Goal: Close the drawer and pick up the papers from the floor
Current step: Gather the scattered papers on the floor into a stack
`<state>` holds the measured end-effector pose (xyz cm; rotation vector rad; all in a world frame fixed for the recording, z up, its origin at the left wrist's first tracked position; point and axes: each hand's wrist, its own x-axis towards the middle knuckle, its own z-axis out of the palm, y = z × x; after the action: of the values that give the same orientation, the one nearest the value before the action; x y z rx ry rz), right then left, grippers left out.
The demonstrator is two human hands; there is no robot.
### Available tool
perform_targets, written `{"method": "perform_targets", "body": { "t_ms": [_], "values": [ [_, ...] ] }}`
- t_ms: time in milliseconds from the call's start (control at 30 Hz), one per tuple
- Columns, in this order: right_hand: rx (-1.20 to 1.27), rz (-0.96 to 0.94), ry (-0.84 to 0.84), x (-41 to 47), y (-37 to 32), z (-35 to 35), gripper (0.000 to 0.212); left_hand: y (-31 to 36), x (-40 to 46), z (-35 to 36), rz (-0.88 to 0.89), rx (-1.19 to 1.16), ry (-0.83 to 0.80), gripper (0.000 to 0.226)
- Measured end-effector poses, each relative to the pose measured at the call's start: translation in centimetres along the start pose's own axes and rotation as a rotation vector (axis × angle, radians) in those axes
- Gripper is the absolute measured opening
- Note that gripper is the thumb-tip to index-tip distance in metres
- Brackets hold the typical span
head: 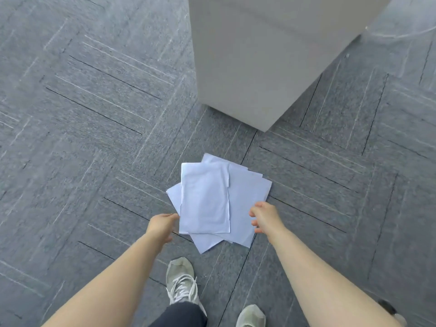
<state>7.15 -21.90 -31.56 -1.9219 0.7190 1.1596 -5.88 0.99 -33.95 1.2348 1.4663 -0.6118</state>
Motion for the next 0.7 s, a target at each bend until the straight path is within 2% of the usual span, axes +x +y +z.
{"method": "perform_targets", "body": {
  "t_ms": [67,167,267,333,433,500,567,633,700],
  "values": [
    [-0.047,0.019,0.061,6.7,4.7,1.1,0.006,-2.2,5.8,1.6,-0.035,0.009,0.009,0.014],
    [-0.078,0.017,0.162,15.0,10.0,1.9,0.021,-4.5,13.5,3.6,-0.037,-0.020,0.071,0.024],
    [-0.060,0.052,0.289,21.5,12.8,2.4,0.046,-6.2,19.7,5.3,-0.003,-0.069,0.145,0.038],
    [-0.083,0.058,0.430,24.2,13.3,3.2,0.069,-6.9,22.1,6.4,0.044,-0.084,0.266,0.049],
    [-0.126,-0.017,0.502,25.8,12.1,5.5,0.088,-7.1,23.4,7.8,0.105,0.027,0.391,0.075],
    [-0.190,-0.073,0.445,26.1,11.0,7.2,0.086,-6.7,23.7,8.2,0.217,0.141,0.366,0.062],
    [-0.239,-0.128,0.373,26.0,10.1,8.6,0.075,-5.4,23.3,8.5,0.385,0.265,0.279,0.046],
    [-0.265,-0.162,0.355,25.5,9.2,9.3,0.056,-3.9,23.5,9.0,0.502,0.363,0.235,0.050],
    [-0.170,-0.171,0.354,25.0,8.6,9.5,0.027,-2.7,23.8,9.7,0.536,0.436,0.251,0.060]
  ]
}}
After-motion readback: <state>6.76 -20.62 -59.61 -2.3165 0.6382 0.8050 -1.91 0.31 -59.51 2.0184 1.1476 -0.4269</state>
